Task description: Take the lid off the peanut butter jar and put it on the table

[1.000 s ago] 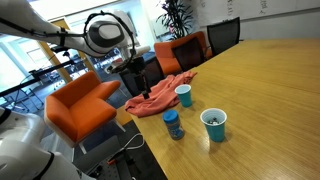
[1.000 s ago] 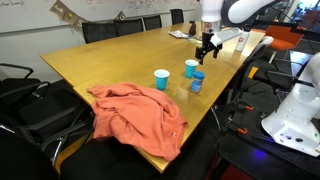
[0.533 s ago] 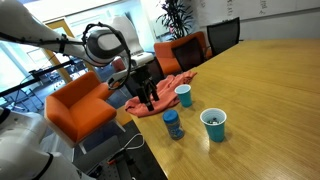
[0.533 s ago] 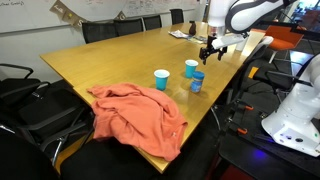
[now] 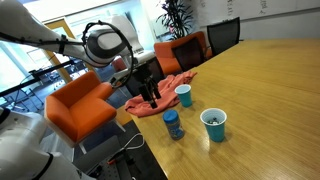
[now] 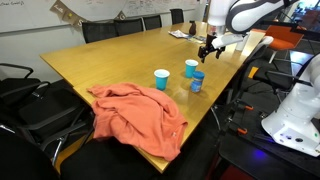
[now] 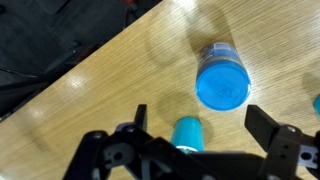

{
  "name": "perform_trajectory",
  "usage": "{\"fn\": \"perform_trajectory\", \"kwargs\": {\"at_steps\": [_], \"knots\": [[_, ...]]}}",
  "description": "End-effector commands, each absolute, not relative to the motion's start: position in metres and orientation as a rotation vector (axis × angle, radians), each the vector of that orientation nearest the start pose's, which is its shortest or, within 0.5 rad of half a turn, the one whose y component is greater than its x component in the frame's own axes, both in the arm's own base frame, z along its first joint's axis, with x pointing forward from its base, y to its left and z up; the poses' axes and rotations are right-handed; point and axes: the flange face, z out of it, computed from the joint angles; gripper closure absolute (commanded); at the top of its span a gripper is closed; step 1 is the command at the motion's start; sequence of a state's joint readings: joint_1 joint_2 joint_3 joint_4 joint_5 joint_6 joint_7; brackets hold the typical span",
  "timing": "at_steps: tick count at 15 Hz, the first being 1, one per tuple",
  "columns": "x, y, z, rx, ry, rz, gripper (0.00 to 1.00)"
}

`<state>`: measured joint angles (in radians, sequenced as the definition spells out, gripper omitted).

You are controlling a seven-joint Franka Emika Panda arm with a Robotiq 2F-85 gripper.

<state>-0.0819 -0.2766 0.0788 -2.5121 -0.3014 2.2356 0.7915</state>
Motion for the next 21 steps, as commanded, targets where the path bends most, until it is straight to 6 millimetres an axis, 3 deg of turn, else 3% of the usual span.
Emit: {"fn": "perform_trajectory", "kwargs": {"at_steps": [1, 8, 21], "knots": [[0.439, -0.019, 0.380, -3.197, 0.895, -0.266, 0.00], [0.448, -0.033, 0.353, -3.095, 0.798, -0.164, 0.00], [0.459, -0.047, 0.311, -3.105, 0.675, -0.140, 0.00]]}}
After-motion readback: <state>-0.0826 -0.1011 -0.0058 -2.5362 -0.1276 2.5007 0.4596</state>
